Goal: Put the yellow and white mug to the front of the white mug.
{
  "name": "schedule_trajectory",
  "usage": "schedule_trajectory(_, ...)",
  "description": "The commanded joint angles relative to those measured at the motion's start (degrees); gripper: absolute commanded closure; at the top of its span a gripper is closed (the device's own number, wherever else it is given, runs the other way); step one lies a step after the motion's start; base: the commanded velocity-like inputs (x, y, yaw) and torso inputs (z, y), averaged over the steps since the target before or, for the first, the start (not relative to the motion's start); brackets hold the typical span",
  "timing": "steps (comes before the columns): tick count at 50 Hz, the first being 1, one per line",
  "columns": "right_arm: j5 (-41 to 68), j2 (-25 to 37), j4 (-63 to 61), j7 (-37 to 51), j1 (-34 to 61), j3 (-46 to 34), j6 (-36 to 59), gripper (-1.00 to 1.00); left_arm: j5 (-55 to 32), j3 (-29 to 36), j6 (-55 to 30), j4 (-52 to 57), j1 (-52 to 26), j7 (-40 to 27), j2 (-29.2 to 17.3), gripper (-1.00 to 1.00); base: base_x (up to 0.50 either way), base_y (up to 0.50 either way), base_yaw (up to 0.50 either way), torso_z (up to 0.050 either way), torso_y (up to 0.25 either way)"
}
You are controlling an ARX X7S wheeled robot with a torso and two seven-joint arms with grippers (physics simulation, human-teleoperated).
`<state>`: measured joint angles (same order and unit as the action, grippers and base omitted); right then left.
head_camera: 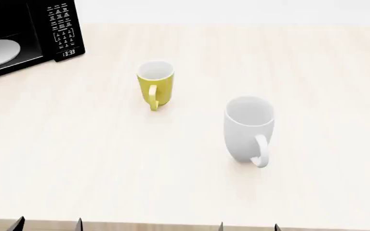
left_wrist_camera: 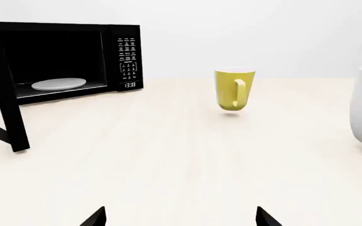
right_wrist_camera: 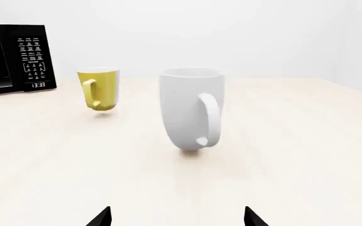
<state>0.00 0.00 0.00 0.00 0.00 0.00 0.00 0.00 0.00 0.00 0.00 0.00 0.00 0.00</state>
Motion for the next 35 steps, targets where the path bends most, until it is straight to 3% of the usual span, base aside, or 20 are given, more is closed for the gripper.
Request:
schedule_trajectory(1, 2.3, 0.63, 0.3, 1.67, 0.3, -0.2, 0.38, -1.0, -0.89, 1.06, 0.0, -0.08, -0.06, -1.0, -0.93, -1.0, 0.0, 0.0, 0.0, 0.0, 0.0)
schedule_trajectory(21, 5.83, 3.5, -0.65, 5.11, 0.36, -2.87, 2.32, -1.0, -3.51, 3.93, -0.03, -0.24, -0.37, -4.02, -3.5, -1.0, 0.0, 0.0, 0.0, 0.0, 0.0)
schedule_trajectory(35, 10.45, 6.85, -7.17, 9.19, -2.36, 4.04, 5.52, -1.0, -4.8, 4.14, -0.61, 0.13, -0.9, -5.27, -5.12, -1.0, 0.0, 0.0, 0.0, 0.0, 0.0)
